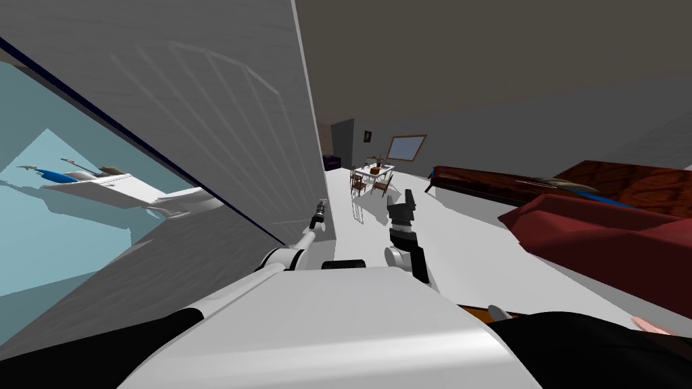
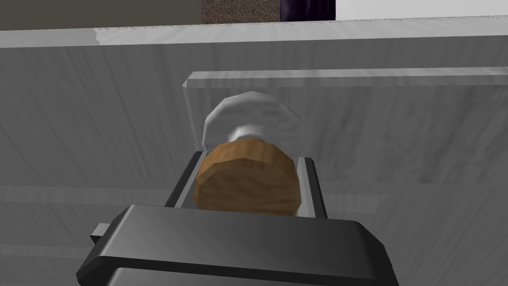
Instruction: Push the door open
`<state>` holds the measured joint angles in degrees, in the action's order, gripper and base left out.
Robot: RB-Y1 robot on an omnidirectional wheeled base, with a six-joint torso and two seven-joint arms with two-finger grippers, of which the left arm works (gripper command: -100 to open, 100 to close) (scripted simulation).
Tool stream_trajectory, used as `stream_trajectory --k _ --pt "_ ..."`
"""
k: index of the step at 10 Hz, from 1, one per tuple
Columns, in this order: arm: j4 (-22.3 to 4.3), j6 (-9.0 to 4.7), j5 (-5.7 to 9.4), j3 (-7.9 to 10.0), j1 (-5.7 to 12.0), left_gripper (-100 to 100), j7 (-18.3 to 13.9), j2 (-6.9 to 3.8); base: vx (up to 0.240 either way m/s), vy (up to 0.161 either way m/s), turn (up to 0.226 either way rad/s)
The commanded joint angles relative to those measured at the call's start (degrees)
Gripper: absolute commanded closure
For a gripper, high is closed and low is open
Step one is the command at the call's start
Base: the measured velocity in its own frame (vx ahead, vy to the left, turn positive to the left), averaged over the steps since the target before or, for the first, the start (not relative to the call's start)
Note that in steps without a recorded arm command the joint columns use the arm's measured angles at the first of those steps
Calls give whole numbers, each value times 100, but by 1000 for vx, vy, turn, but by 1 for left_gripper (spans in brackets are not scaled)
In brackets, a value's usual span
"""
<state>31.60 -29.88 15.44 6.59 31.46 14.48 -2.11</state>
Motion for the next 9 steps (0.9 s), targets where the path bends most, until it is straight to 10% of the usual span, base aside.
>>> stream_trajectory --k 1,5,9 --pt "-84 -56 60 124 25 100 23 -56 140 -93 38" --pt "-88 -67 147 295 23 100 80 39 167 -110 85" --pt "-86 -76 235 465 -12 100 171 -132 155 -58 42"
